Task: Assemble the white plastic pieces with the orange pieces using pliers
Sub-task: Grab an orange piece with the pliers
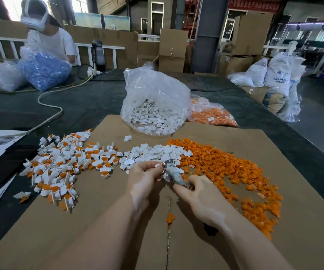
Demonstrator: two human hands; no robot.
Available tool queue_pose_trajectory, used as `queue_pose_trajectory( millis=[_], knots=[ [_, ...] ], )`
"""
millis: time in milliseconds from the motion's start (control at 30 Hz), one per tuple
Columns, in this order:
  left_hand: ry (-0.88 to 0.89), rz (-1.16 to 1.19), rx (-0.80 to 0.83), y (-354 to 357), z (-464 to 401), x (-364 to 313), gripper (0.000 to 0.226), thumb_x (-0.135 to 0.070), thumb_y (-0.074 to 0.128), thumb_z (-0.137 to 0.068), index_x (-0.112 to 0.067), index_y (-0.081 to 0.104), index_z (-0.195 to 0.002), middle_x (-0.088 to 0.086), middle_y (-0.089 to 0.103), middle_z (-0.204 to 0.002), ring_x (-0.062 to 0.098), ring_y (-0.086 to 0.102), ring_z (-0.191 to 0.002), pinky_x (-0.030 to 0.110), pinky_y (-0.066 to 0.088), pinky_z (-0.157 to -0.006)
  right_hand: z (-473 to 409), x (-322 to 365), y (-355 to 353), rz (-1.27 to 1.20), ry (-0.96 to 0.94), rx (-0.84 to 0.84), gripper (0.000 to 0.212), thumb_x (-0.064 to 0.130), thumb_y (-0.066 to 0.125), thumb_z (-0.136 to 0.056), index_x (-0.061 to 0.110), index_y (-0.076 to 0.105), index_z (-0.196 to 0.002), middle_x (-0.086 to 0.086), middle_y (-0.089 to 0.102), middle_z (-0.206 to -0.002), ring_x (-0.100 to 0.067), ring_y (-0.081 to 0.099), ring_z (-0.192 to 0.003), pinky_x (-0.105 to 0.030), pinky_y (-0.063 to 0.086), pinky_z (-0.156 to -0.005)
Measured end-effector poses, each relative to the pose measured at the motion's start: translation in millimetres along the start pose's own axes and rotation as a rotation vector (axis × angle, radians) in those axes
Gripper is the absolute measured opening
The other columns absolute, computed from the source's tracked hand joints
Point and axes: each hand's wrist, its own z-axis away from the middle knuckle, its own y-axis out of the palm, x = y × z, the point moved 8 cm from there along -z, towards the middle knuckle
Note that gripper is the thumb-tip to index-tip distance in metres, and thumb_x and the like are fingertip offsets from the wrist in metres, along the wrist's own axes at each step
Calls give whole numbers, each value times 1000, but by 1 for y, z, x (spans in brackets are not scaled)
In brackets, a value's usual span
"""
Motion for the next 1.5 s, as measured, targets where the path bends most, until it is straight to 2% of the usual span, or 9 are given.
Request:
queue_pose_trajectory(
  millis=[133, 300, 400, 500, 600, 700, 867, 1133, 1500],
  knots=[
    [46, 11, 6, -3, 4, -2, 8, 5, 56, -87, 3, 58, -95, 15, 61, -70, 16, 58, -53, 22, 51, -47, 0, -13, -9, 15, 5, -112, 30, 54, 53, -85, 24, 56, -85, 11, 49, -83, -6, 48, -74, -22, 35, -56],
    [239, -371, 83, -2, 6, -5, 17, -3, 57, -89, -6, 66, -104, 4, 62, -71, -2, 55, -49, 10, 46, -51, -9, -40, -40, 332, 84, -363, 37, 52, 54, -86, 21, 57, -104, 3, 51, -97, -13, 48, -90, -26, 41, -70],
    [338, -573, 97, -1, 5, -7, 22, -12, 56, -92, -18, 69, -108, -16, 61, -90, -15, 54, -69, -7, 34, -61, -13, -52, -49, 576, 117, -427, 44, 55, 52, -86, 20, 57, -111, 0, 54, -109, -17, 50, -105, -29, 45, -86],
    [367, -671, 107, -1, 4, -7, 23, -16, 56, -92, -22, 68, -110, -19, 57, -99, -9, 47, -92, -12, 25, -65, -16, -62, -51, 678, 144, -426, 50, 61, 48, -85, 22, 55, -117, 1, 52, -115, -17, 47, -110, -30, 42, -90],
    [357, -678, 114, -3, 1, -4, 19, -17, 57, -92, -24, 69, -105, -16, 63, -92, -3, 56, -88, -8, 32, -65, -15, -59, -49, 806, 144, -457, 58, 67, 40, -85, 26, 52, -124, 2, 50, -126, -18, 43, -118, -35, 32, -100],
    [334, -654, 126, -4, -1, -2, 17, -14, 58, -91, -21, 68, -102, -10, 66, -83, -2, 60, -75, -1, 39, -62, -14, -37, -33, 592, -67, -494, 44, 47, 53, -89, 21, 56, -124, 0, 55, -124, -17, 47, -117, -33, 34, -100],
    [309, -590, 153, -3, -1, 0, 14, -7, 59, -88, -11, 70, -98, -4, 65, -68, -5, 58, -56, 4, 42, -55, -1, 9, -3, 219, -453, -517, 20, 0, 73, -75, 8, 72, -93, -4, 67, -89, -21, 63, -87, -21, 44, -79],
    [382, -679, 243, 1, 6, 1, 28, -5, 69, -79, -20, 68, -103, -2, 65, -81, 0, 55, -69, 4, 40, -65, 1, 15, 12, 132, -512, -498, 9, 2, 75, -73, 9, 71, -78, -1, 66, -76, -19, 63, -75, -27, 51, -67],
    [445, -751, 243, 7, 10, 4, 36, -9, 75, -75, -20, 66, -107, -8, 66, -102, 2, 58, -99, 9, 44, -85, 5, 9, 10, 40, -487, -509, 11, 3, 72, -78, 9, 70, -87, 1, 63, -84, -14, 60, -80, -25, 50, -70]
  ],
)
